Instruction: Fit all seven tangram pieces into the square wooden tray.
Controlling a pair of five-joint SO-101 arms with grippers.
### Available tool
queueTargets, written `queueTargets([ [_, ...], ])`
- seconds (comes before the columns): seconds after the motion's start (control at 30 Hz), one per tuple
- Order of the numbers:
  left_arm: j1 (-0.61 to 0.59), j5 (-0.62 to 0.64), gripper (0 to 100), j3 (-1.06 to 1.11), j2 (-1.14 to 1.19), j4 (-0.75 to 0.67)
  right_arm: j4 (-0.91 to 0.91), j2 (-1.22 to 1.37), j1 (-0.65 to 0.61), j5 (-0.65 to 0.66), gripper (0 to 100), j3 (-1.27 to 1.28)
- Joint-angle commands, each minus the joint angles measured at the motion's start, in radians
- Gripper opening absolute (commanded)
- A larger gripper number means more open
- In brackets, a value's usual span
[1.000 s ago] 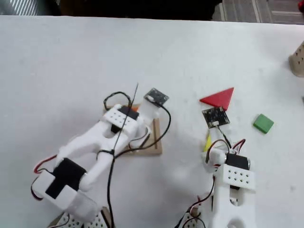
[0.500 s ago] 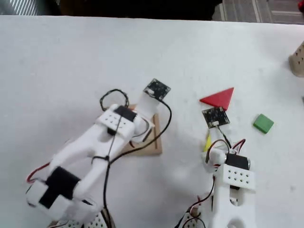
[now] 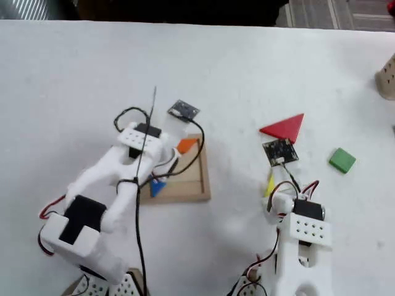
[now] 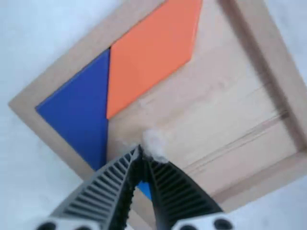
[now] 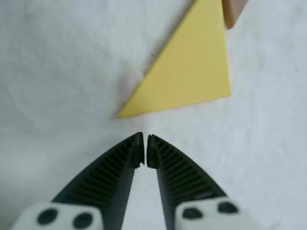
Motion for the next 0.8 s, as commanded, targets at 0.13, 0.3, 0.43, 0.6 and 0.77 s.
queueTargets([
  [0.13,-0.015,-0.028,2,0.081,-0.179,-0.014,-0.027,-0.019,-0.015,0.012,2.1,-0.002],
  [0.3,-0.016,-0.025,2,0.137,-0.357,-0.008,-0.028,-0.019,-0.048,0.012,2.1,0.009],
  [0.43,-0.010,-0.026,3,0.218,-0.458,-0.012,-0.028,-0.019,-0.048,0.012,2.1,0.009],
  [0.6,0.004,-0.020,3,0.244,-0.490,-0.017,-0.028,-0.019,-0.048,0.012,2.1,0.011],
  [0.77,0.124,-0.014,3,0.264,-0.397,-0.098,-0.028,-0.019,-0.050,0.012,2.1,0.011],
])
